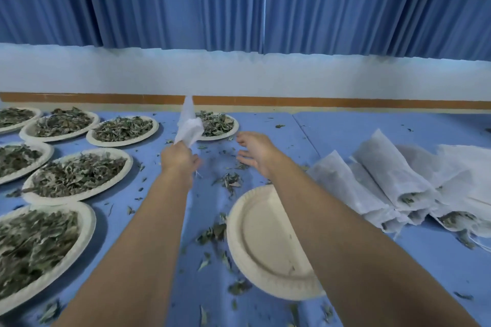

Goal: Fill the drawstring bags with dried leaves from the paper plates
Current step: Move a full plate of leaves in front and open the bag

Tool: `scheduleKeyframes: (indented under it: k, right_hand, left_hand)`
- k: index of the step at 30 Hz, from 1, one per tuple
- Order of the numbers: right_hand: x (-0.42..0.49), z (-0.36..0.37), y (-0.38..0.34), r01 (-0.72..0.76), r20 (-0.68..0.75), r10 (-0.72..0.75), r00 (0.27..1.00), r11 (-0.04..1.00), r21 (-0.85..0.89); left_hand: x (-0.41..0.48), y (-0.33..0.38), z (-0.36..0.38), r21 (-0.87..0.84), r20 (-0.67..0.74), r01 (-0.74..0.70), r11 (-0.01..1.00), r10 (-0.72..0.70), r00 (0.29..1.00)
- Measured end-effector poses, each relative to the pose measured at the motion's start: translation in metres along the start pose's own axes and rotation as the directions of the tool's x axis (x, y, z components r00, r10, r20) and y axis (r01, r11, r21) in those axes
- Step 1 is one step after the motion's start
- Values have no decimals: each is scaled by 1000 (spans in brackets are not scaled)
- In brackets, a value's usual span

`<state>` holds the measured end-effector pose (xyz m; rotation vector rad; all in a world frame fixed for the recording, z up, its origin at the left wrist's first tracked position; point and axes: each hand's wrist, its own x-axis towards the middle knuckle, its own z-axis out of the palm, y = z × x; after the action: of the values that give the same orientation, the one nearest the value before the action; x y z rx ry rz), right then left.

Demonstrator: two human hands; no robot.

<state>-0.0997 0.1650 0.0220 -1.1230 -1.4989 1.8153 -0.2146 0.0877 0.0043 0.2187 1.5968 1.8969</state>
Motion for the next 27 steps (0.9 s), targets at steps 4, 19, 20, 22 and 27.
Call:
scheduleKeyframes:
  k: [4,19,20,22,27]
  right_hand:
    - [40,14,-3,-63,22,62,998,997,49]
    - [63,6,3,-116,-302,123,945,992,41]
    - [58,1,3,-135,-301,139,943,990,34]
    - [45,-7,1,-151,-306,157,939,988,45]
    - [0,-24,-6,-21,-286,49,957,995,101]
  left_hand:
    - [35,-2,2,-100,-14,39,994,-40,999]
    - [35,-7,1,-279,35,78,957,-71,997]
    - [31,-7,1,-279,34,84,957,-78,996]
    - [20,-6,0,-279,47,94,956,-84,995]
    - [-22,-1,-6,-252,55,62,966,-49,997]
